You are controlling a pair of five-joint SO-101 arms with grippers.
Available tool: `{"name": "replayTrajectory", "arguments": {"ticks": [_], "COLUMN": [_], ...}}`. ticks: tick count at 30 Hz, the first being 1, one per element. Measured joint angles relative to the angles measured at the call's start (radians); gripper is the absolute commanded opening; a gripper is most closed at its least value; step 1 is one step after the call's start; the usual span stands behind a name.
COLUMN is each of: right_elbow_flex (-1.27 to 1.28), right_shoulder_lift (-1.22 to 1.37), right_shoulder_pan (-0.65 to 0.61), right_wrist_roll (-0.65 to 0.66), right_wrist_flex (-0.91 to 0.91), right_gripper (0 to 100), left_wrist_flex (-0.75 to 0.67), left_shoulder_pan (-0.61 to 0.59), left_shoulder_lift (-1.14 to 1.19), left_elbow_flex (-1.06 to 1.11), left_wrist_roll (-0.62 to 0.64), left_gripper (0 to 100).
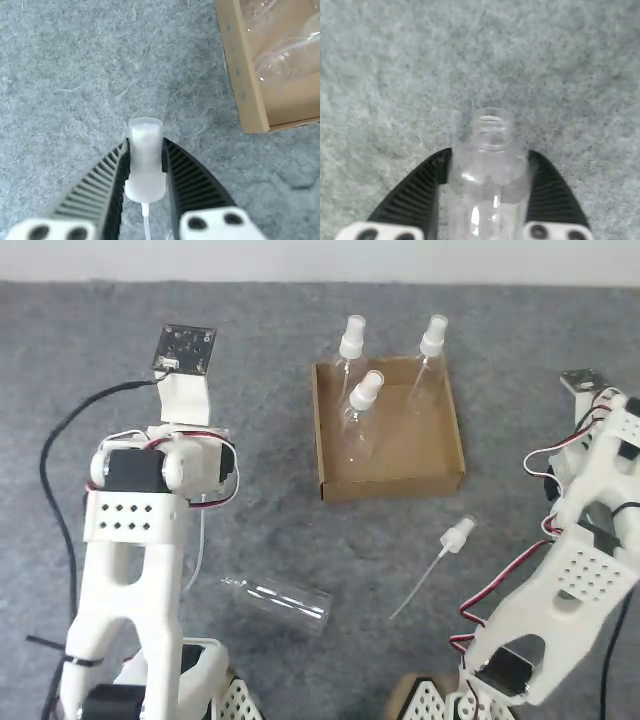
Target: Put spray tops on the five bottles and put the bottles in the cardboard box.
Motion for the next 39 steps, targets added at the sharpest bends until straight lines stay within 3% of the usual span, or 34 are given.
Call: {"name": "replayTrajectory", "arguments": {"ticks": [5, 13, 18, 26, 30, 34, 39], "right_elbow_flex": [-0.069, -0.402, -0.433, -0.006, 0.31, 0.637, 0.864], "right_shoulder_lift": [0.0, 0.002, -0.034, -0.483, -0.798, -1.125, -1.39], "right_shoulder_pan": [0.0, 0.0, 0.0, -0.117, -0.212, -0.361, -0.646], "right_wrist_roll": [0.0, -0.002, -0.048, -0.055, -0.078, -0.133, -0.233], "right_wrist_flex": [0.04, 0.356, 0.361, 0.353, 0.233, 0.061, -0.06], "right_gripper": [0.5, 0.5, 0.5, 0.6, 0.6, 0.6, 0.6], "left_wrist_flex": [-0.002, -0.002, 0.012, 0.031, 0.031, 0.04, 0.043], "left_shoulder_pan": [0.0, 0.0, 0.0, 0.002, 0.002, 0.002, 0.0], "left_shoulder_lift": [0.0, 0.0, 0.0, -0.002, -0.02, -0.143, -0.339], "left_elbow_flex": [0.0, 0.0, -0.015, -0.028, -0.028, -0.028, -0.035], "left_wrist_roll": [0.0, 0.0, -0.002, -0.002, -0.002, -0.005, -0.006], "left_gripper": [1, 1, 1, 1, 1, 1, 1]}}
